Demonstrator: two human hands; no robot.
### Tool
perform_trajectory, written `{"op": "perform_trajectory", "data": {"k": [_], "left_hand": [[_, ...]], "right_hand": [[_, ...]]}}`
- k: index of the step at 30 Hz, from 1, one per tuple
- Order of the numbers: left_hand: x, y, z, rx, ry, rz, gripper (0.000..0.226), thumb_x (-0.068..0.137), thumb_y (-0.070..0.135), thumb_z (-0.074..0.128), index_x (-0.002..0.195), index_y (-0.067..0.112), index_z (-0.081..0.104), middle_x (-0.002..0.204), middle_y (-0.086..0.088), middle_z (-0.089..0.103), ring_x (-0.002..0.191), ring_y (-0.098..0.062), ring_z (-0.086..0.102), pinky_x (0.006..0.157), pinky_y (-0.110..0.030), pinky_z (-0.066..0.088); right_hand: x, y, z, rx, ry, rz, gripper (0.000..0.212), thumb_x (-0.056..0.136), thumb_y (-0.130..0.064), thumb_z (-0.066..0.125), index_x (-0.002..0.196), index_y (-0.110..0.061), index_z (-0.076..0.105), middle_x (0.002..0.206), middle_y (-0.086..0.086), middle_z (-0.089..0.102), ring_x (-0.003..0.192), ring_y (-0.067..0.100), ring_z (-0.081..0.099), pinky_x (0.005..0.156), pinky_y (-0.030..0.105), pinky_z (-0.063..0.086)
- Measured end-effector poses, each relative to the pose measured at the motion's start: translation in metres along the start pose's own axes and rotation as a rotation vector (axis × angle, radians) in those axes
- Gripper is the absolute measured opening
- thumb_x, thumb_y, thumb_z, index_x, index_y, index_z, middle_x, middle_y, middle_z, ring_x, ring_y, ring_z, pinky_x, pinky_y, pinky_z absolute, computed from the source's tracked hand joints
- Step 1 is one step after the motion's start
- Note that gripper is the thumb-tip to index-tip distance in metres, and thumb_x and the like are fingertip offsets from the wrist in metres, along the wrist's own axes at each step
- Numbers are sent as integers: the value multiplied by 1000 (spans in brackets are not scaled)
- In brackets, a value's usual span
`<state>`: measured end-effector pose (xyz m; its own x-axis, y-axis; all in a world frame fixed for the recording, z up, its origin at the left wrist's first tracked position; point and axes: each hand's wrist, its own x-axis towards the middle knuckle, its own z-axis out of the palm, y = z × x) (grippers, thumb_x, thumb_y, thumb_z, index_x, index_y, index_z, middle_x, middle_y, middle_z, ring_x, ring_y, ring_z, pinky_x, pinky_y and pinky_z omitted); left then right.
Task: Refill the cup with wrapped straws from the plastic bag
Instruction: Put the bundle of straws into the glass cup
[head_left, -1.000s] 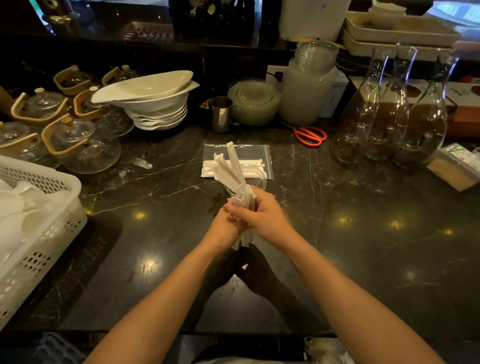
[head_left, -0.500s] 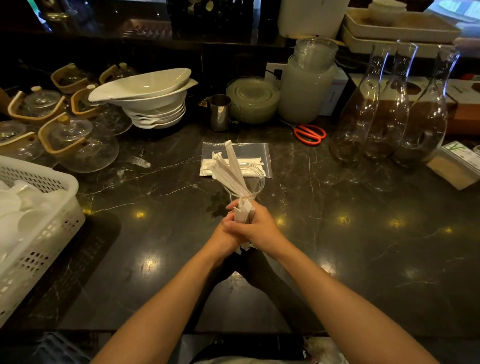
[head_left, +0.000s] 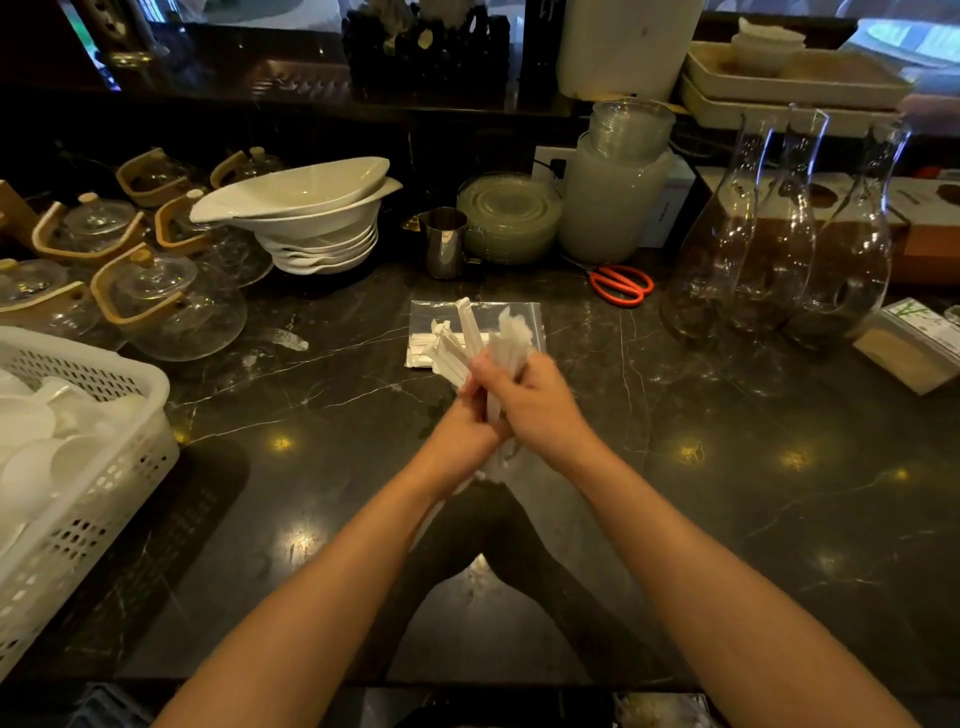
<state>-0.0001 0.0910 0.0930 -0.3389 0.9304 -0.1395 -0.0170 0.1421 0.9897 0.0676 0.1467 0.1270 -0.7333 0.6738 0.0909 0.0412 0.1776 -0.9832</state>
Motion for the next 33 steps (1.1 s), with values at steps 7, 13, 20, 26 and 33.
{"op": "perform_trajectory", "data": {"k": [7, 13, 20, 26, 33], "left_hand": [[29, 65, -29, 159, -8, 230, 17, 79, 5, 59, 80, 22, 61, 79, 5, 64, 71, 0, 65, 66, -11, 52], [49, 56, -29, 259, 52, 81, 20, 79, 6, 61, 98, 8, 61, 90, -4, 65, 84, -13, 62, 69, -16, 50], [56, 38, -25, 356, 29, -27, 38, 79, 5, 60, 116, 5, 51, 113, -18, 62, 104, -28, 59, 95, -45, 47], [65, 32, -26, 421, 91, 4, 58, 75, 7, 65, 128, 14, 41, 117, -15, 58, 105, -28, 57, 91, -46, 49], [75, 30, -34, 492, 203, 114, 36, 76, 12, 65, 110, 15, 52, 77, 6, 62, 77, -9, 62, 67, -20, 50]], "right_hand": [[48, -44, -22, -13, 119, -148, 21, 91, -19, 49, 81, -2, 57, 69, 11, 54, 66, 15, 55, 66, 18, 47], [70, -21, -20, -77, 108, -71, 24, 90, -20, 50, 70, -8, 53, 61, 3, 54, 63, 13, 54, 73, 25, 47], [74, 14, -22, -86, 95, 30, 9, 88, -21, 55, 83, -14, 53, 71, -4, 55, 68, 6, 55, 62, 16, 44], [78, 24, -29, -54, 86, 16, 12, 85, -19, 59, 95, -15, 54, 84, -8, 54, 75, 2, 53, 55, 0, 42], [84, 28, -35, -114, 90, -2, 21, 93, -22, 45, 111, -15, 54, 106, -1, 56, 93, 5, 51, 69, 3, 43]]}}
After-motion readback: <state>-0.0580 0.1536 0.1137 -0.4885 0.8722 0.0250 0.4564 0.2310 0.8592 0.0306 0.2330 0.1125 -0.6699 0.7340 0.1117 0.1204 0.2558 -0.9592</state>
